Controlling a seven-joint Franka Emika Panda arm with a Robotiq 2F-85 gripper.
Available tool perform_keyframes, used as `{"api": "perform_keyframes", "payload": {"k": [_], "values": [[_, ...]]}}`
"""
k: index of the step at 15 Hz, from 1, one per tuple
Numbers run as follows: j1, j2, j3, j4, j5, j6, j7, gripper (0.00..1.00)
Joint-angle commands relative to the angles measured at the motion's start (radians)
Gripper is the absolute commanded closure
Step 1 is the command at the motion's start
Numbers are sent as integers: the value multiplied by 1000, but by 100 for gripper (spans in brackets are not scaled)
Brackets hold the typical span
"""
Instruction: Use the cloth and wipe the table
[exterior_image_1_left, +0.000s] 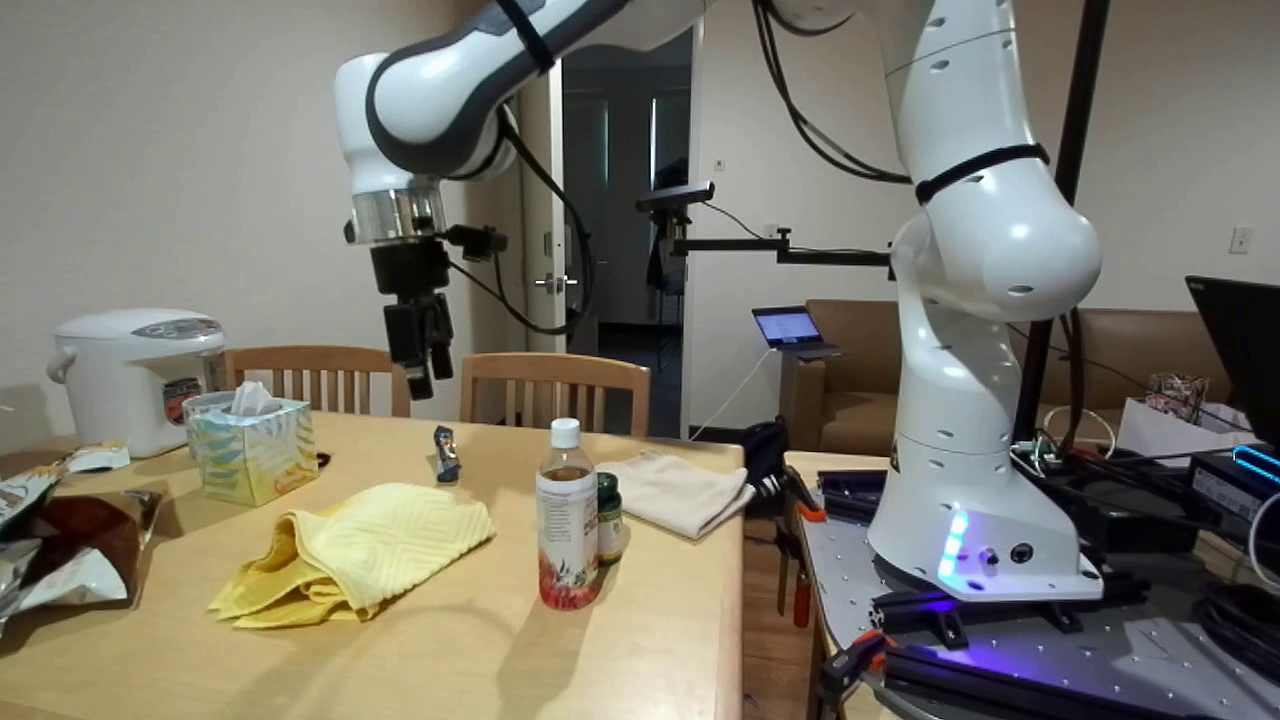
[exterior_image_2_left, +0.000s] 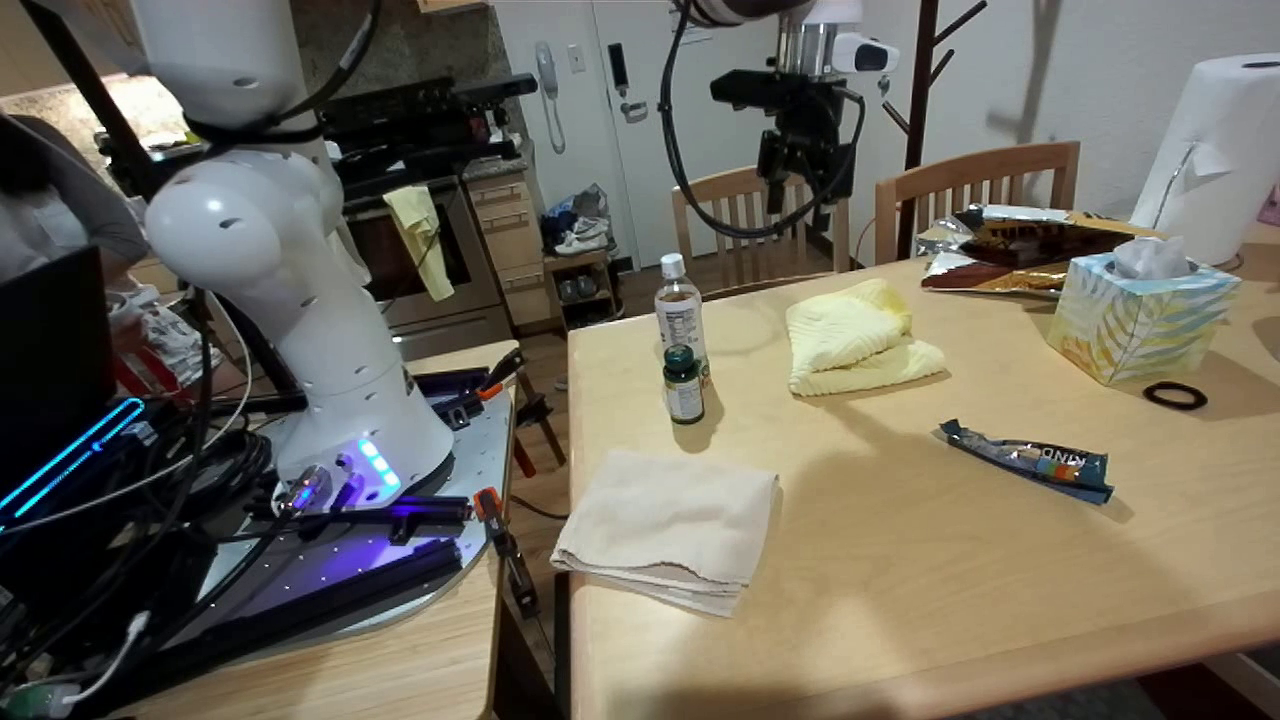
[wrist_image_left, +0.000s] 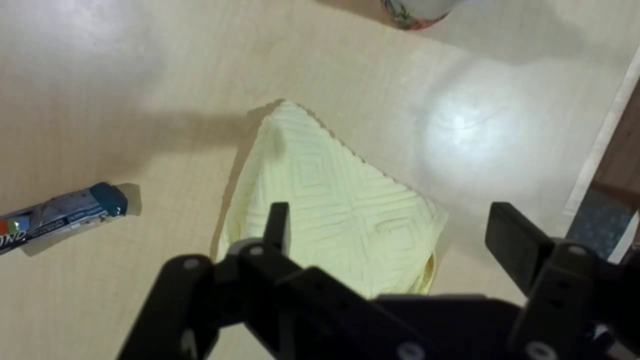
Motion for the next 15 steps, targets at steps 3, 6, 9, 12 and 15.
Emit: {"api": "perform_keyframes", "payload": {"k": [3, 6, 9, 12, 15], "values": [[-3, 54, 4, -81, -20, 262, 104, 0], [4, 72, -1, -110, -41, 359, 138, 0], [11, 86, -1, -117, -56, 396, 159, 0], [0, 91, 9, -103, -39, 367, 136, 0], [2, 83, 4, -94, -40, 328, 154, 0]]}}
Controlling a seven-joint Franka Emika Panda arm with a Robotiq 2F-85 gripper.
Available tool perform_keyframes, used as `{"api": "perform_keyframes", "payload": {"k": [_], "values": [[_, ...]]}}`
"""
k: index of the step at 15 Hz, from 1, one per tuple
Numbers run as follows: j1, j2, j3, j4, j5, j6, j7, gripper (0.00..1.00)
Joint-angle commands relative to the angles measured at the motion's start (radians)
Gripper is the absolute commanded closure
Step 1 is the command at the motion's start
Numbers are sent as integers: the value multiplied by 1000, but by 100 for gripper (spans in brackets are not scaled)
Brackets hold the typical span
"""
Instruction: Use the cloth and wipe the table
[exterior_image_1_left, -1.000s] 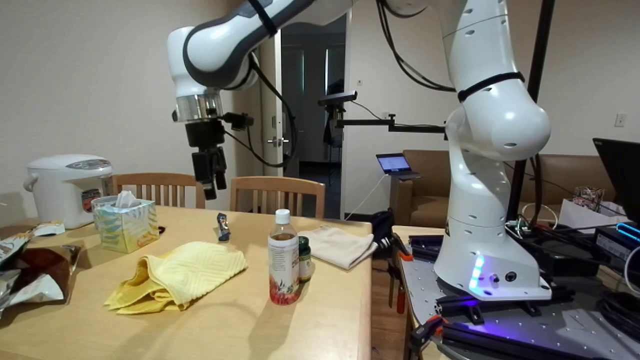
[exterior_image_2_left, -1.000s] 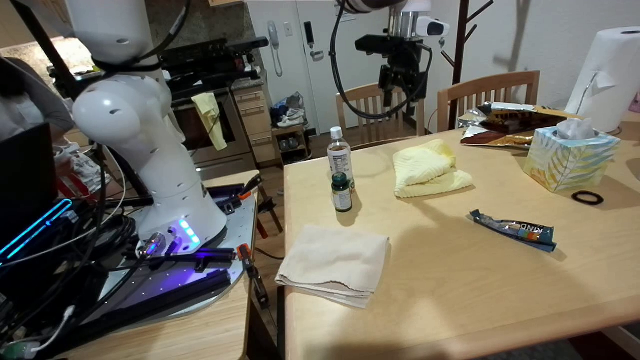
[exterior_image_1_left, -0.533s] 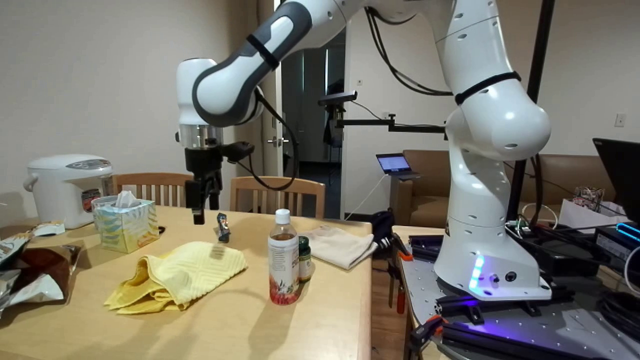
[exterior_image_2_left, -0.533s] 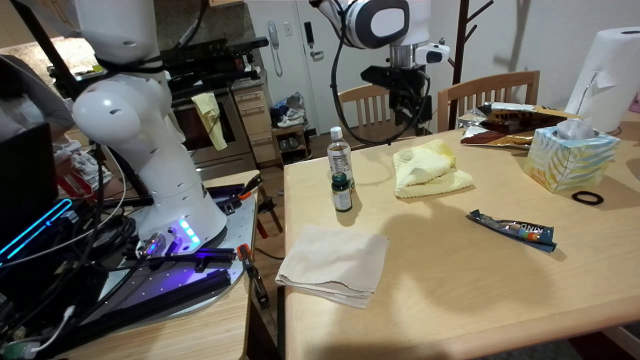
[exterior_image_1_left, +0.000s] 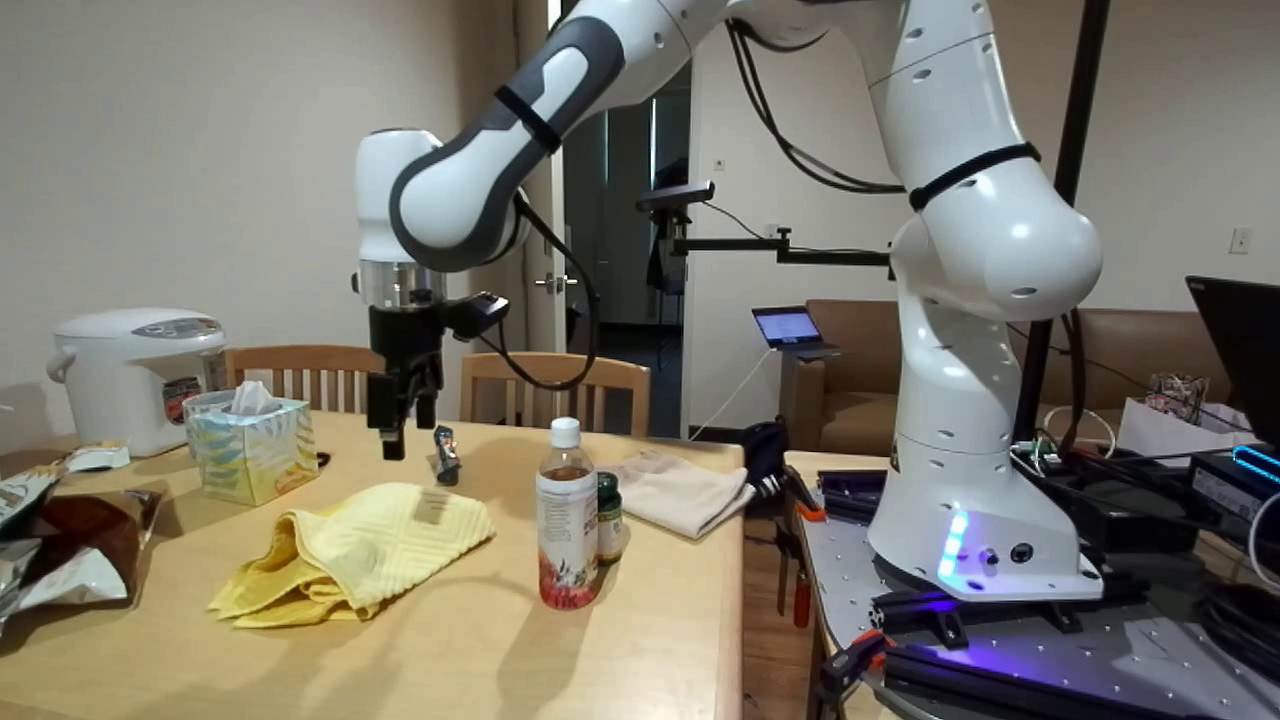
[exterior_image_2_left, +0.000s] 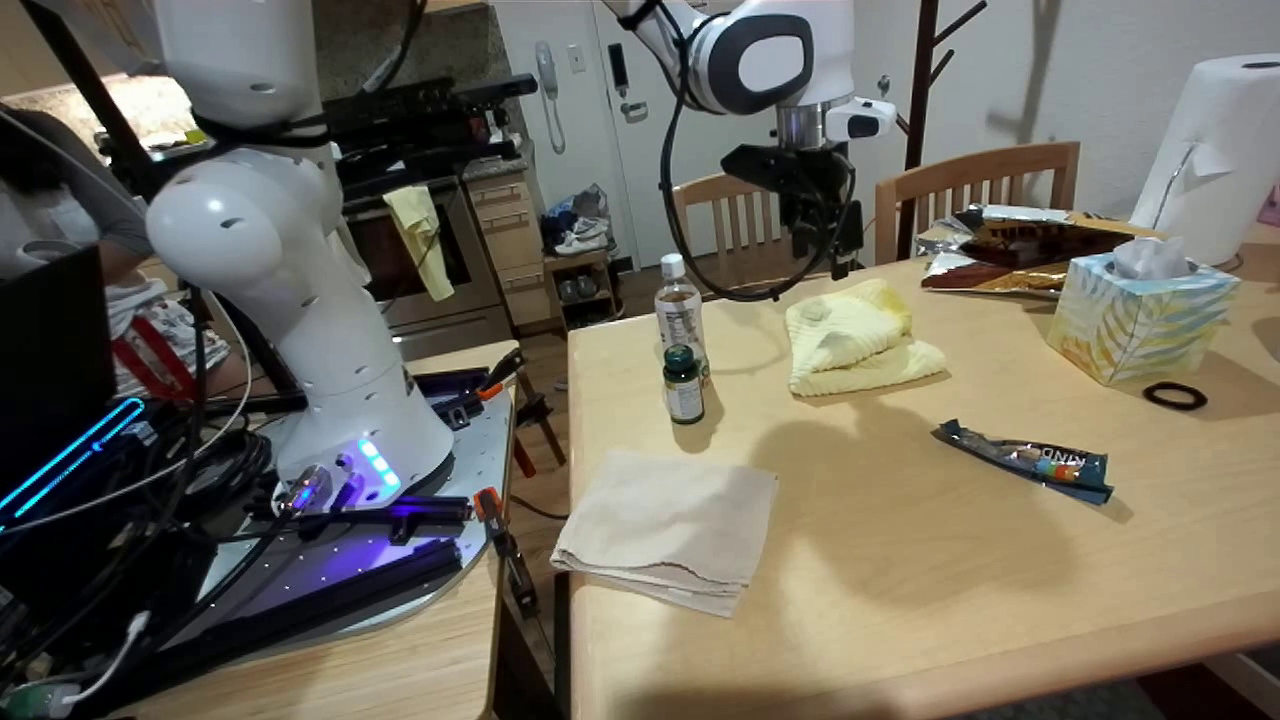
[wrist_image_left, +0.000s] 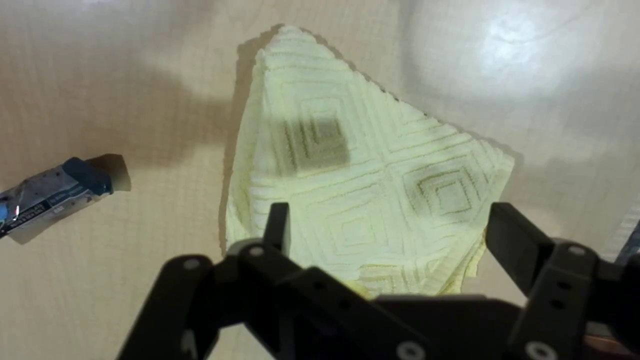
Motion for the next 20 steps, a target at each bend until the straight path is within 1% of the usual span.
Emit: {"api": "perform_keyframes", "payload": {"k": [1, 3, 5, 10, 13, 15, 16, 20], "values": [[-9, -6, 6, 26, 0, -65, 18, 0], [-15, 6, 12, 72, 17, -117, 8, 0], [-9, 23, 5, 120, 2, -158, 23, 0], [-28, 76, 23, 221, 55, -237, -17, 0], [-27, 154, 20, 270, 58, -231, 1, 0], [-37, 204, 27, 305, 74, -235, -18, 0], [-46, 217, 33, 318, 85, -236, -36, 0], [-55, 269, 41, 369, 99, -234, -36, 0]]}}
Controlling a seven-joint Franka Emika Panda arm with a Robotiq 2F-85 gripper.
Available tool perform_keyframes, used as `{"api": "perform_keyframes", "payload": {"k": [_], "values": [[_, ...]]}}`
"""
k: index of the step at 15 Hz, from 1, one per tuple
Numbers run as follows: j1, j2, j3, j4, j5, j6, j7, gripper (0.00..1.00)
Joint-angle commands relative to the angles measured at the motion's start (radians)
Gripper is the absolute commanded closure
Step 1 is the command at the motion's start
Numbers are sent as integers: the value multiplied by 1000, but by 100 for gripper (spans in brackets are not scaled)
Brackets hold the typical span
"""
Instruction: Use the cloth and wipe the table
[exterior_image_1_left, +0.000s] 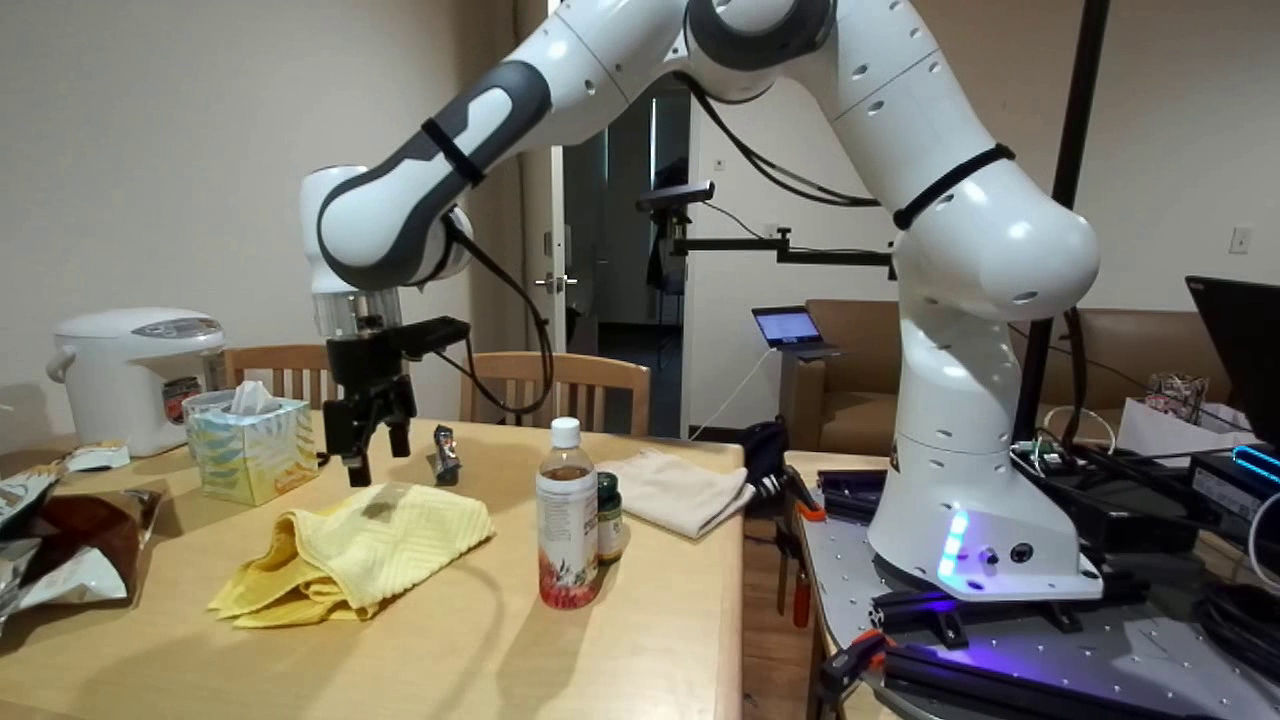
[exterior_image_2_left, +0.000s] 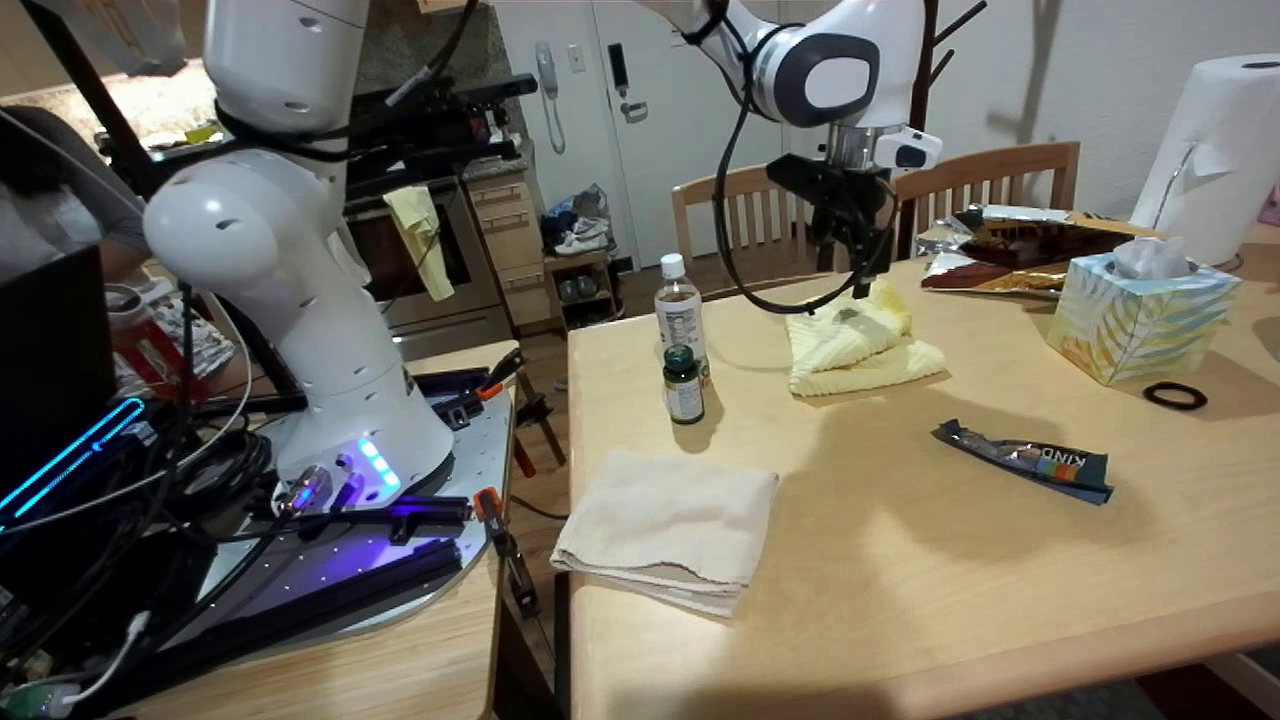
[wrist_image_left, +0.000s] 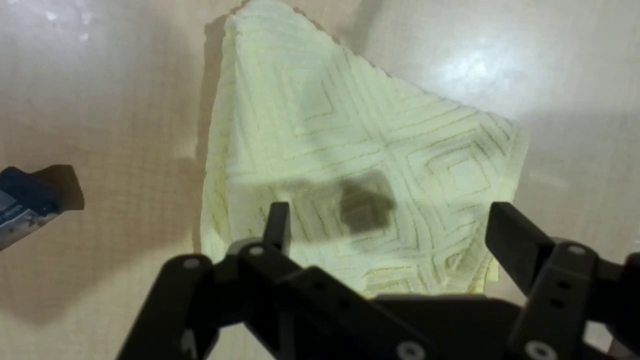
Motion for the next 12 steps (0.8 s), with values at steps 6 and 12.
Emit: {"api": "perform_keyframes", "payload": {"k": [6, 12], "values": [[-19, 123, 33, 123, 12, 12, -46, 0], [-18, 176, 25, 163, -1, -5, -40, 0]]}}
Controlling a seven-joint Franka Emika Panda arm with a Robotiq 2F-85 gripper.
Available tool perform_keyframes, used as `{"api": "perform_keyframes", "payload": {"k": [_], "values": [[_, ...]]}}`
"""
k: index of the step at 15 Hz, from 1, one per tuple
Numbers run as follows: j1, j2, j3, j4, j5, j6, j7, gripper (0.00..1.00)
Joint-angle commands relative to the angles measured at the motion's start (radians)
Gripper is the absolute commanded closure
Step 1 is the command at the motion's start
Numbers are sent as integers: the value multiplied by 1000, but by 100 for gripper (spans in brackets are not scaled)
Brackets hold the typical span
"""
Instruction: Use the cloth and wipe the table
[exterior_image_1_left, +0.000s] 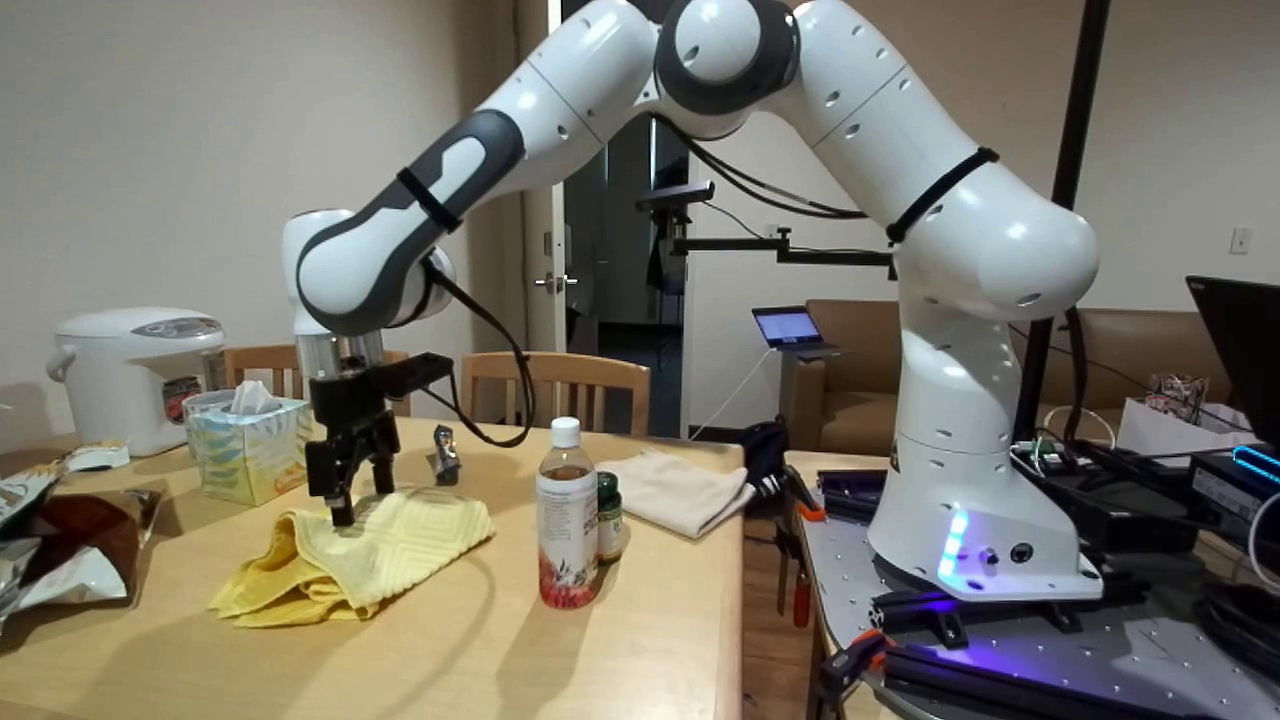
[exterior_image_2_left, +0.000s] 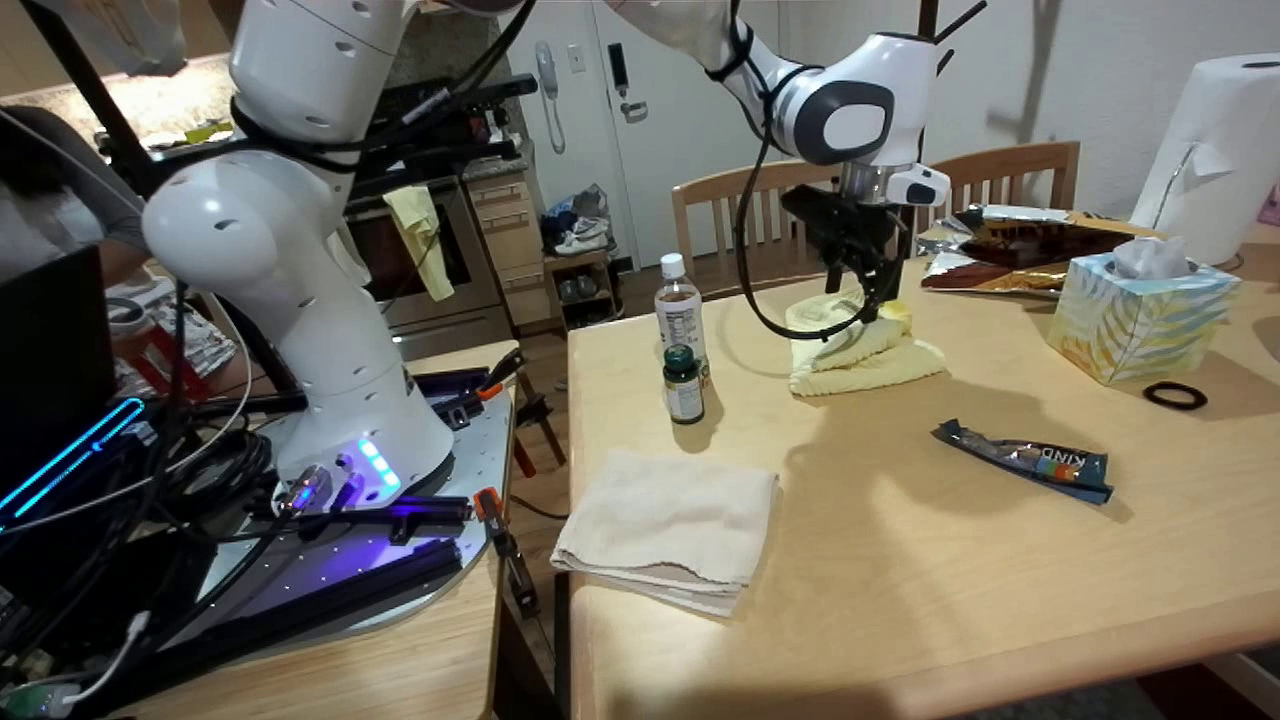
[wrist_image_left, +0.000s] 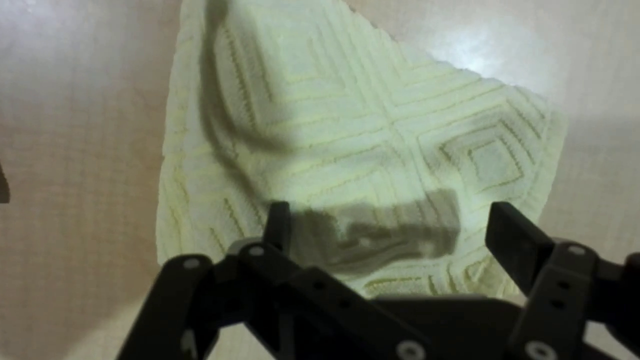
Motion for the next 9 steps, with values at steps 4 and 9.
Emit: {"api": "perform_keyframes", "payload": {"k": [4, 9], "values": [[-12, 61, 2, 51, -6, -4, -26, 25], [-16, 68, -5, 57, -7, -8, -26, 53]]}}
